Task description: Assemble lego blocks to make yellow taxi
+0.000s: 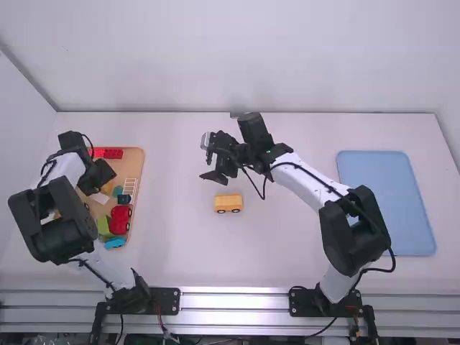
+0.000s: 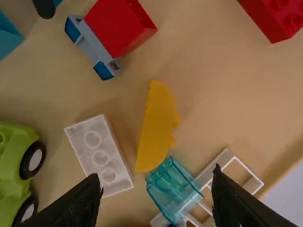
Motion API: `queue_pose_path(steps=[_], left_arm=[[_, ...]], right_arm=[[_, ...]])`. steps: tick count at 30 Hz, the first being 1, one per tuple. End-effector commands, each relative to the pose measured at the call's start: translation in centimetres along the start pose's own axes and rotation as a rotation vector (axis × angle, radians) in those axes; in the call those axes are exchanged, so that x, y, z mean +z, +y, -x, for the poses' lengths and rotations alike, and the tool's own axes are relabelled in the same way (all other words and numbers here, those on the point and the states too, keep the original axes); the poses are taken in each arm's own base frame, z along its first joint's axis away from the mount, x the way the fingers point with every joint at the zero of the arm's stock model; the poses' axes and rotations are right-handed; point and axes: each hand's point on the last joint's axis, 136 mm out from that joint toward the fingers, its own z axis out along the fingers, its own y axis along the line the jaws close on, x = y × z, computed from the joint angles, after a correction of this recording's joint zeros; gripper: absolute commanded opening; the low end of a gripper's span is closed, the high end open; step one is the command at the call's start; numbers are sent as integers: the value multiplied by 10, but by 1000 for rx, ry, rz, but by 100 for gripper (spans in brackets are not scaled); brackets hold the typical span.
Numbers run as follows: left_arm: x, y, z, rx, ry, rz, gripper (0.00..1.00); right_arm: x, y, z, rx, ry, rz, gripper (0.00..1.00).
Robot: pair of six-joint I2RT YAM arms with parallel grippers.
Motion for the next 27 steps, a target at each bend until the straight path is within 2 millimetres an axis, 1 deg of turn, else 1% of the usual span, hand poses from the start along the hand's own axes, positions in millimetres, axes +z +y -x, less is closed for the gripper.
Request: queue_pose_path(steps=[1, 2, 5, 7, 10, 13, 15, 17, 20, 22, 24, 25, 26, 27], left_arm=[[16, 1, -16, 41, 60, 4, 66], [21, 1, -16, 41, 69, 6, 68], [29, 0, -14, 41, 85, 11, 59], [30, 0, -13, 42, 83, 10, 57], [31, -2, -8, 40, 62, 4, 51], [32, -2, -9, 56, 65, 4, 49], [35, -3, -7, 76, 60, -5, 50], [39, -7, -6, 90, 58, -26, 51], [46, -13, -8, 110, 70, -61, 49], [49, -13, -10, 103, 91, -55, 38], [50, -10, -11, 90, 95, -37, 38], [50, -6, -10, 75, 90, -13, 40], [50, -4, -10, 70, 89, -3, 43], [50, 2, -10, 48, 89, 15, 43]], right_arm=[[0, -1, 2, 4, -3, 4, 99], [0, -1, 2, 4, -3, 4, 99], [0, -1, 2, 4, -3, 4, 99], [0, 0, 1, 4, -4, 4, 99], [0, 0, 0, 6, -2, 5, 99], [0, 0, 1, 6, -2, 5, 99], [0, 0, 1, 5, -2, 5, 99], [0, 0, 1, 4, -3, 6, 99], [0, 0, 0, -2, -2, 4, 99], [0, 0, 0, 2, -2, 5, 99], [0, 0, 0, 3, -1, 6, 99], [0, 0, 0, 4, 0, 5, 99], [0, 0, 0, 4, 0, 5, 99], [0, 0, 0, 4, 0, 6, 99]])
